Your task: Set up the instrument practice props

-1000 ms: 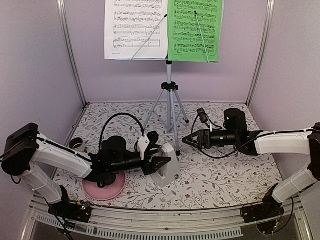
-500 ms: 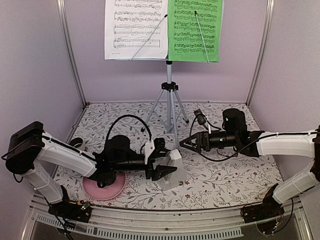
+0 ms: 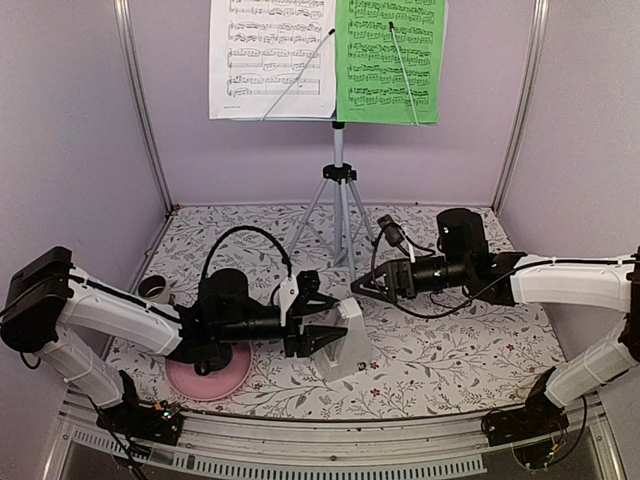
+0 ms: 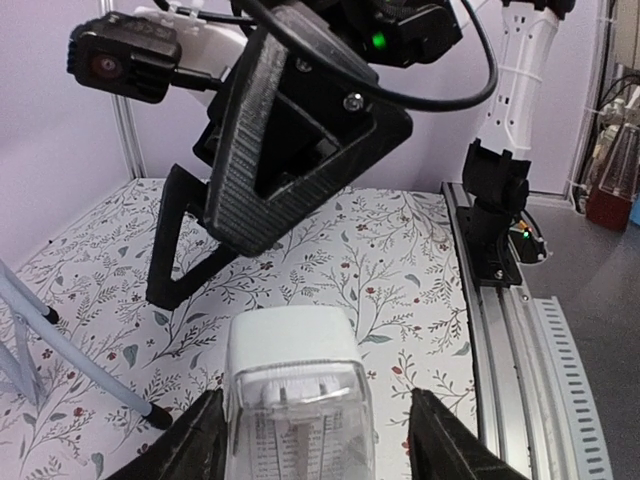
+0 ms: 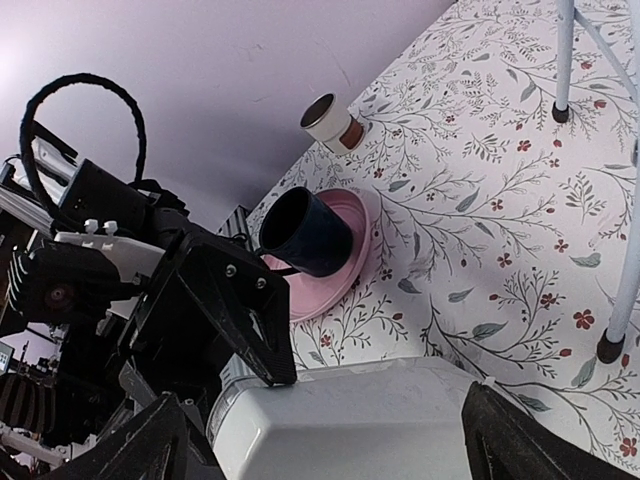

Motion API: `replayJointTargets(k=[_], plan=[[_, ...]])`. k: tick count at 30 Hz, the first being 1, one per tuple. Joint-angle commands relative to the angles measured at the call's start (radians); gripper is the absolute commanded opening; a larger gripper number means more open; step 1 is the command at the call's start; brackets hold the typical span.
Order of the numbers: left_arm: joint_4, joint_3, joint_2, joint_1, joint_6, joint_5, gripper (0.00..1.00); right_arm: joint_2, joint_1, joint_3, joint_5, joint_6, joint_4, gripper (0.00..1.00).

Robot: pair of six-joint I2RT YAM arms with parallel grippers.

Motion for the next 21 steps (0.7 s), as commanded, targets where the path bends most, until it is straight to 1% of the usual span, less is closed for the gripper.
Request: replayJointTargets(k=[1,6,10,15,21], plan=[[-0.001,0.001,-0.014,-0.015,-0.002,-0.007,0.6,0.023,0.022,0.029,-0.029,-0.001,-0.033,0.98],[0.006,-0.004,-0.011,-0.016,0.001,-0.03,0.53,0.052,0.033,0.047,-0.022,-0.02,-0.087,0.98],[0.016,0.001,0.003,-0.016,0.004,-0.009,0.46,0.079,0.035,0.041,-0.02,-0.033,-0.09,0.95],[0.013,0.001,-0.002,-0.015,0.012,-0.016,0.42,0.109,0.038,0.038,-0.02,-0.036,-0.089,0.91],[0.014,-0.005,-0.003,-0.015,0.015,-0.021,0.38,0.118,0.038,0.028,-0.016,-0.048,-0.108,0.89]])
